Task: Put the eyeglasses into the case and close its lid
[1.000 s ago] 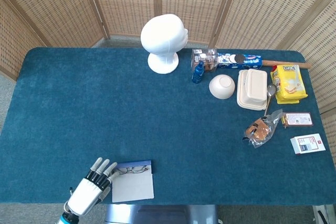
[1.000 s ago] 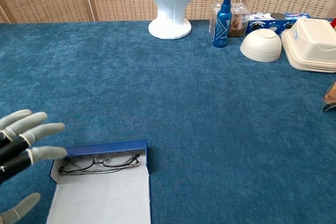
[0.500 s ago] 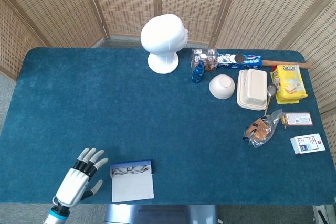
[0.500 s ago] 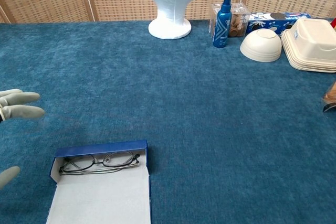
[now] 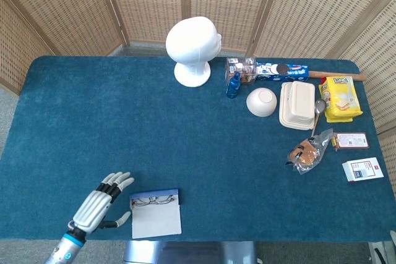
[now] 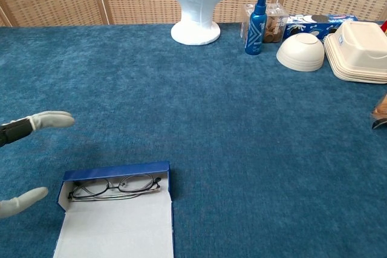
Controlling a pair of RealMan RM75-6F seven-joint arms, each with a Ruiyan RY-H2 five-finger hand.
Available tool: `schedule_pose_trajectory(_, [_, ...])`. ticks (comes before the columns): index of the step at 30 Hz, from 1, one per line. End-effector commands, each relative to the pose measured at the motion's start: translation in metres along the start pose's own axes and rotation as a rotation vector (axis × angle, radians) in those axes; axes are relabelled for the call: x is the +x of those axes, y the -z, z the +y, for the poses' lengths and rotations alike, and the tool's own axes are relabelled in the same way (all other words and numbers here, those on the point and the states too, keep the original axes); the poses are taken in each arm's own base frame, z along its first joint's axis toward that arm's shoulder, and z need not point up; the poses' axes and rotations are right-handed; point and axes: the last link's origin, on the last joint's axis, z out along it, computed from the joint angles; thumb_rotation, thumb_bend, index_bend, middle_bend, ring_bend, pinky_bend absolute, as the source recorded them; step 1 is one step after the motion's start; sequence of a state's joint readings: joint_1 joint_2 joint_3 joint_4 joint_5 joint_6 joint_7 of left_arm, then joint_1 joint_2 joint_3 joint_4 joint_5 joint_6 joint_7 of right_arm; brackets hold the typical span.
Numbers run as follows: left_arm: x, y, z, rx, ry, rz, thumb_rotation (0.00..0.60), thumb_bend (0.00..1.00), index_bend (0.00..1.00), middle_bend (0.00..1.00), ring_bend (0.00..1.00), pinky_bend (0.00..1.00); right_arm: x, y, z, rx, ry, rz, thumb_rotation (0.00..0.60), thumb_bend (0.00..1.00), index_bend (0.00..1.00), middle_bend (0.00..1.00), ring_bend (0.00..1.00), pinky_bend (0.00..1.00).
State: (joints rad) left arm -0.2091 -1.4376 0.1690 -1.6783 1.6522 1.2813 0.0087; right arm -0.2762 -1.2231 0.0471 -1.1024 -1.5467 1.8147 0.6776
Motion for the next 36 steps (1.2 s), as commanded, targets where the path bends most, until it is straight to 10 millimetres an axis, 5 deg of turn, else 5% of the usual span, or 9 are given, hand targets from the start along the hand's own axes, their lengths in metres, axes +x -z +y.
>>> schedule_pose_trajectory(1, [0.011, -0.018, 0.003, 0.005, 0.045, -0.056, 0.455, 0.32, 0.06, 0.03, 0.00, 0.05, 0.000, 0.001, -0.001, -0.008, 0.005, 0.002, 0.460, 0.24, 0.00, 0.17, 0.00, 0.19])
schedule_pose_trajectory(16, [-0.004, -0.079, 0.033, -0.076, 0.133, -0.290, 0.450, 0.32, 0.08, 0.05, 0.00, 0.09, 0.005, 0.005, -0.001, -0.041, 0.015, 0.021, 0.460, 0.24, 0.00, 0.17, 0.00, 0.19])
schedule_pose_trajectory(36, [-0.027, -0.064, 0.053, -0.247, 0.084, -0.466, 0.441, 0.33, 0.14, 0.07, 0.00, 0.10, 0.009, 0.010, 0.005, -0.056, 0.007, 0.038, 0.458, 0.24, 0.00, 0.17, 0.00, 0.19])
